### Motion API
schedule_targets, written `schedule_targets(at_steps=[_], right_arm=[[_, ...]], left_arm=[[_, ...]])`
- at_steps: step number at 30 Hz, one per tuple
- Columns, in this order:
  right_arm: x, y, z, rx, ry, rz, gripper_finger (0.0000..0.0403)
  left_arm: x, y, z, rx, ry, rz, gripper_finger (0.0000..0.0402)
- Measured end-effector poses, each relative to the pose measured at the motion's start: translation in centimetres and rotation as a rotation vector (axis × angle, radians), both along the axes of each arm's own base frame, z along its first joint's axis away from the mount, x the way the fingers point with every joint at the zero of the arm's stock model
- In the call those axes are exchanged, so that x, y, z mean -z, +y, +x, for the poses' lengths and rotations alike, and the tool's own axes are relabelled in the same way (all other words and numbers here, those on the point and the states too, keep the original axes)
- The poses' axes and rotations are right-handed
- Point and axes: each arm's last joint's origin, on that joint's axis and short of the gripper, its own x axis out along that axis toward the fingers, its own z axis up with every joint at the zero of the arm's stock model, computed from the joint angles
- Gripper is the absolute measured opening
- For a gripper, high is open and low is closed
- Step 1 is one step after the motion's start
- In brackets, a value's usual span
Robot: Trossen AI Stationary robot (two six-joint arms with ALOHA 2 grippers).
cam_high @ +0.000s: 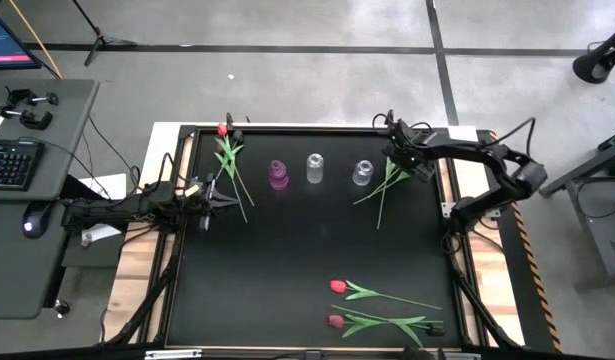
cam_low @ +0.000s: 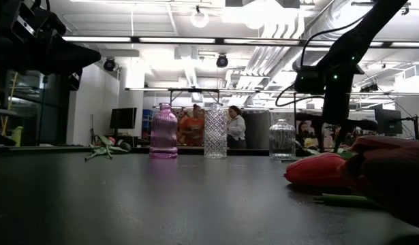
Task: Sort flowers into vase by color
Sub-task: Put the top right red tulip into the left transparent flower vase
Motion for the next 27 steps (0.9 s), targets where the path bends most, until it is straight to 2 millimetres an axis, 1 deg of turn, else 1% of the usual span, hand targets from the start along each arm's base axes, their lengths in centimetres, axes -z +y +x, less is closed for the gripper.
schedule_targets(at_steps=[8, 11, 13, 17, 18, 22, 24, 27], right_arm=[[0.5, -0.2, 0.0, 0.05, 0.025, -0.009, 0.0106], [0.5, -0.2, 0.0, 0.07, 0.031, -0.018, 0.009], [0.5, -0.2, 0.0, 0.072, 0.038, -0.024, 0.0072], [0.5, -0.2, -0.1, 0.043, 0.052, -0.025, 0.0015], [0.5, -0.2, -0.1, 0.032, 0.056, -0.025, 0.0008], [0.5, 0.0, -0.1, 0.018, 0.058, 0.001, 0.0013], [0.4, 0.0, -0.1, -0.003, 0.05, 0.002, 0.0006], [-0.8, 0.1, 0.1, -0.052, 0.039, -0.047, 0.0003]], left_arm=[[0.0, 0.0, 0.0, 0.0, 0.001, 0.0, 0.0], [0.0, 0.0, 0.0, 0.0, 0.001, 0.0, 0.0], [0.0, 0.0, 0.0, 0.0, 0.0, 0.0, 0.0], [0.0, 0.0, 0.0, 0.0, 0.001, 0.0, 0.0], [0.0, 0.0, 0.0, 0.0, 0.001, 0.0, 0.0], [0.0, 0.0, 0.0, 0.0, 0.001, 0.0, 0.0], [0.0, 0.0, 0.0, 0.0, 0.001, 0.0, 0.0], [0.0, 0.0, 0.0, 0.0, 0.001, 0.0, 0.0]])
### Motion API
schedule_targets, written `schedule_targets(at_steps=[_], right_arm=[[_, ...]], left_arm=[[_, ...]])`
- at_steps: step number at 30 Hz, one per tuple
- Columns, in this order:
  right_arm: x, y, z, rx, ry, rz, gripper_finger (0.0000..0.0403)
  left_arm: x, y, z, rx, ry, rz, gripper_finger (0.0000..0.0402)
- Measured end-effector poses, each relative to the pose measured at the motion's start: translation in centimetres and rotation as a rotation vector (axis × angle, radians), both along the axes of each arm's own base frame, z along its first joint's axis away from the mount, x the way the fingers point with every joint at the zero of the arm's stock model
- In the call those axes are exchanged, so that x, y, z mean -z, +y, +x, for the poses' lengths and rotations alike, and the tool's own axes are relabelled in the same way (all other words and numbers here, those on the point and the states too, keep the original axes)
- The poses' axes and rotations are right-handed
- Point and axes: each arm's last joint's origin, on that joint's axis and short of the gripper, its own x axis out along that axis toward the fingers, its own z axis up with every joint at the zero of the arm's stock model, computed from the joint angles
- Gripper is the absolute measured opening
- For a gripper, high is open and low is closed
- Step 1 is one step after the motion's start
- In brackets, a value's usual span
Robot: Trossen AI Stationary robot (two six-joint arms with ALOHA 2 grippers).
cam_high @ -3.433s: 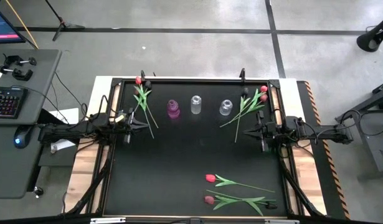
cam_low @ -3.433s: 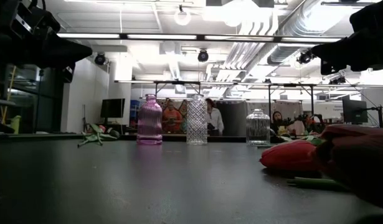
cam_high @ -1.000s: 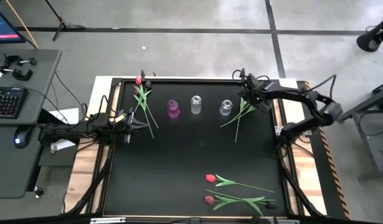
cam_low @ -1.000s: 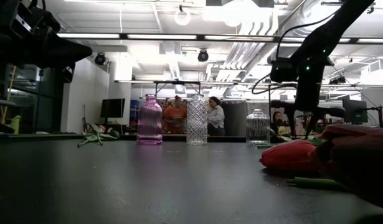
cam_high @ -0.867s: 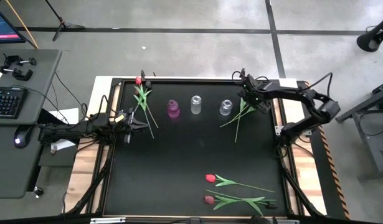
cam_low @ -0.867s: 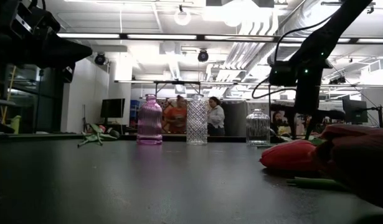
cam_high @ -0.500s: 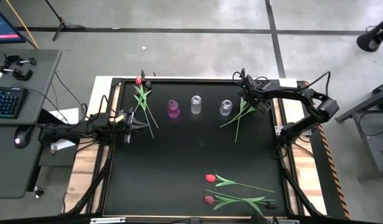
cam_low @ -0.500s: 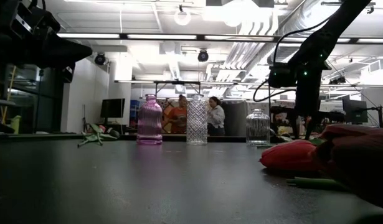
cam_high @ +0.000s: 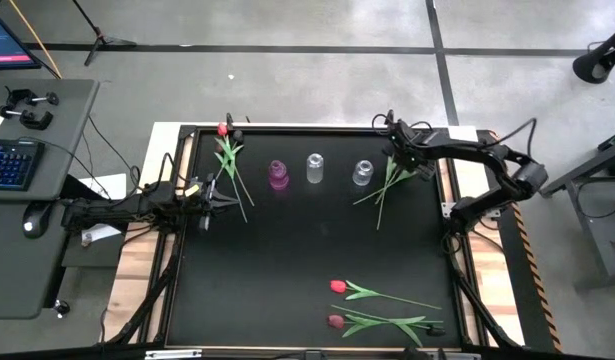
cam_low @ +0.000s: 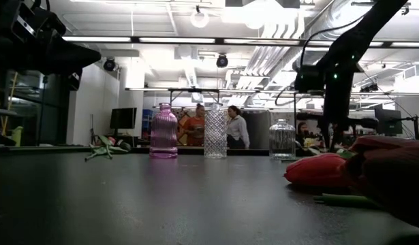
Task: Sort flowers into vase by color
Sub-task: Put the top right red tulip into the left transparent flower vase
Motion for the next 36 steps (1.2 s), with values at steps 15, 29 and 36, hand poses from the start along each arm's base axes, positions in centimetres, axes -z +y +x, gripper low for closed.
schedule_targets(at_steps=[15, 29, 36], right_arm=[[-17.6, 2.4, 2.4, -0.661, -0.382, -0.885, 0.0], [-17.2, 8.1, 14.1, -1.114, -0.478, -1.537, 0.0], [-13.3, 5.6, 16.6, -1.039, -0.408, -1.542, 0.0]], left_arm=[[0.0, 0.0, 0.0, 0.0, -0.001, 0.0, 0.0], [0.0, 0.0, 0.0, 0.0, 0.0, 0.0, 0.0], [0.0, 0.0, 0.0, 0.0, 0.0, 0.0, 0.0]])
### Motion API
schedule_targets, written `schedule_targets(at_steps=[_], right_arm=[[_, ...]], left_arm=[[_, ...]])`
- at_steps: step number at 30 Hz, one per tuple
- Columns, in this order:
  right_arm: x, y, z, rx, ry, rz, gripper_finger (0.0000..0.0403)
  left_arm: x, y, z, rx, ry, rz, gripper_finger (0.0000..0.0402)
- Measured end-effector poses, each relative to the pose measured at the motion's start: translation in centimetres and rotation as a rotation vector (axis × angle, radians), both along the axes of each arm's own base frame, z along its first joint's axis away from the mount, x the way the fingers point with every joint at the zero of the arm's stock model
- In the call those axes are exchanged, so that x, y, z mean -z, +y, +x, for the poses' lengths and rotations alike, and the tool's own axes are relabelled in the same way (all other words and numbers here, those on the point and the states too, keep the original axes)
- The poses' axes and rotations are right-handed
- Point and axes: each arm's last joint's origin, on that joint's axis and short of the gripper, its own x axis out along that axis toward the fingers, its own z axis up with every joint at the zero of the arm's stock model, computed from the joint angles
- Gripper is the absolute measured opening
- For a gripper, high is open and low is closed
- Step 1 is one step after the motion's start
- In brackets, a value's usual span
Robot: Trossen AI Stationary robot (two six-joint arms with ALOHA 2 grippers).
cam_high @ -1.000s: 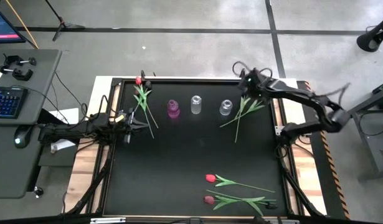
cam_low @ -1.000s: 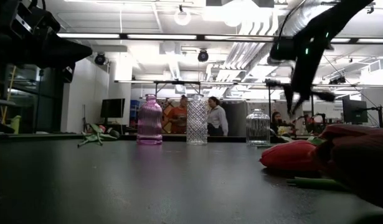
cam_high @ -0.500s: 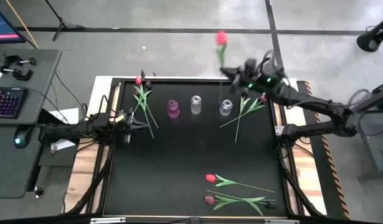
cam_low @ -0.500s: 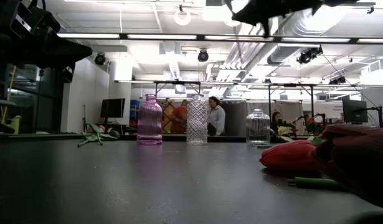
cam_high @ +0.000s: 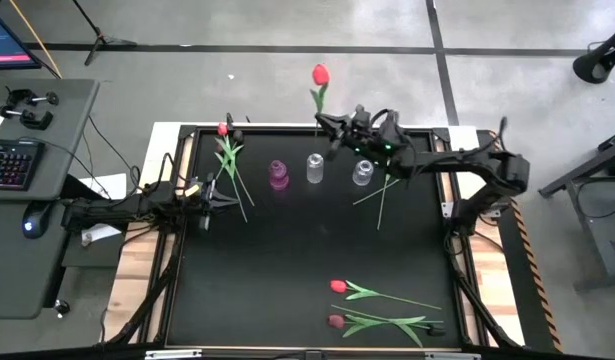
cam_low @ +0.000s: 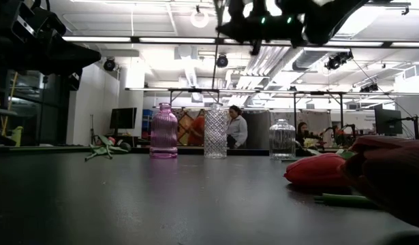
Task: Sort flowers into vase by color
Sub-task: Put the top right red tulip into the left transparent flower vase
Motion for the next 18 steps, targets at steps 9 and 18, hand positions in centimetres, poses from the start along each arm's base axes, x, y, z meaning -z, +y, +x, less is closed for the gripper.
schedule_targets(at_steps=[9, 18], right_arm=[[0.9, -0.6, 0.3, 0.05, 0.043, -0.012, 0.0], [1.7, -0.6, 0.4, 0.044, 0.119, 0.01, 0.0]], left_arm=[[0.0, 0.0, 0.0, 0.0, 0.0, 0.0, 0.0], [0.0, 0.0, 0.0, 0.0, 0.0, 0.0, 0.0]])
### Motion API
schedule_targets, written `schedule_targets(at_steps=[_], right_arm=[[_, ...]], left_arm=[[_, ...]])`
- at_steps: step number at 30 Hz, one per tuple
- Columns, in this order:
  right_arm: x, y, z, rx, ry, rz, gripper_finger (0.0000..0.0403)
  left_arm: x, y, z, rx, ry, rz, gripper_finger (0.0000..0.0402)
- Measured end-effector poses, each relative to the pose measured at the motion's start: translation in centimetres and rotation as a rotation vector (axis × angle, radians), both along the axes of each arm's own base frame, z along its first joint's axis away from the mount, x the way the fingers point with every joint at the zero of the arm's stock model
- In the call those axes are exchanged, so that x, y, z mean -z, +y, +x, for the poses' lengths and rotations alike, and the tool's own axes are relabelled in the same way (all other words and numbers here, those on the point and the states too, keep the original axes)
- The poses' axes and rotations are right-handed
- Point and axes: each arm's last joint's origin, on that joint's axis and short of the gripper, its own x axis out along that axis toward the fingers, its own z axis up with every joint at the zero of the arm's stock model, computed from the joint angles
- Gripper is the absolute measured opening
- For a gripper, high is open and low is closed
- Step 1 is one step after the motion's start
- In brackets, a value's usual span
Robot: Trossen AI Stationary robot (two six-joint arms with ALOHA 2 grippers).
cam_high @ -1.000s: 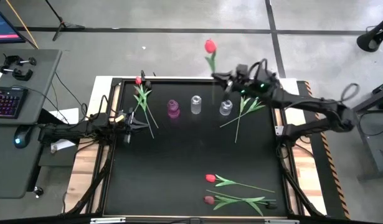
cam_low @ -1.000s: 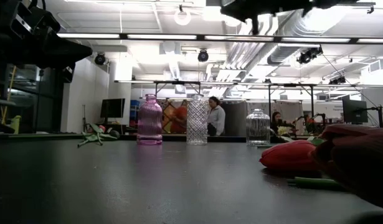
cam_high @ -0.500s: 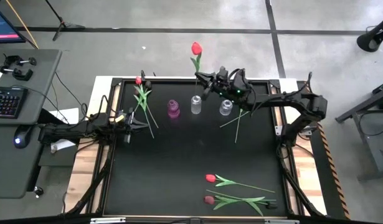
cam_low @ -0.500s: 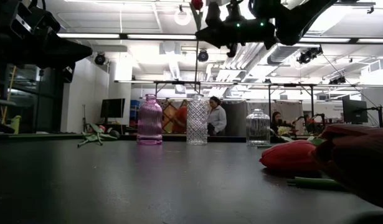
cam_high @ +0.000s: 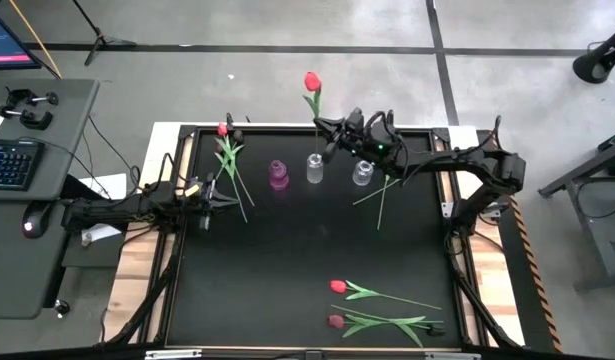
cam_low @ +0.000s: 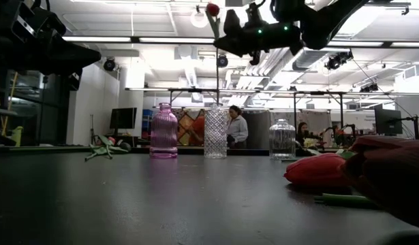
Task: Sort flowers into vase by color
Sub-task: Put the top right red tulip into the left transparent flower vase, then put the bottom red tulip into the left transparent flower vase
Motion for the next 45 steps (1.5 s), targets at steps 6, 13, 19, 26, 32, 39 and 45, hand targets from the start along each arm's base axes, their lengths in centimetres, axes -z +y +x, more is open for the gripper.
schedule_targets(at_steps=[6, 13, 19, 26, 32, 39, 45], right_arm=[[0.3, 0.0, 0.0, -0.007, 0.025, 0.008, 0.0], [1.3, 0.0, 0.1, -0.013, 0.104, 0.092, 0.0], [1.6, 0.0, 0.1, -0.017, 0.12, 0.128, 0.0006], [1.3, 0.4, -0.7, -0.028, 0.197, 0.165, 0.01], [0.4, 1.0, -2.3, -0.037, 0.296, 0.197, 0.0201], [-0.2, 2.8, -5.7, -0.17, 0.515, 0.349, 0.0251], [-0.3, 5.5, -8.5, -0.373, 0.627, 0.692, 0.0251]], left_arm=[[0.0, 0.0, 0.0, 0.0, 0.0, 0.0, 0.0], [0.0, 0.0, 0.0, 0.0, 0.0, 0.0, 0.0], [0.0, 0.0, 0.0, 0.0, 0.0, 0.0, 0.0], [0.0, 0.0, 0.0, 0.0, 0.0, 0.0, 0.0], [0.0, 0.0, 0.0, 0.0, 0.0, 0.0, 0.0], [0.0, 0.0, 0.0, 0.0, 0.0, 0.0, 0.0], [0.0, 0.0, 0.0, 0.0, 0.0, 0.0, 0.0]])
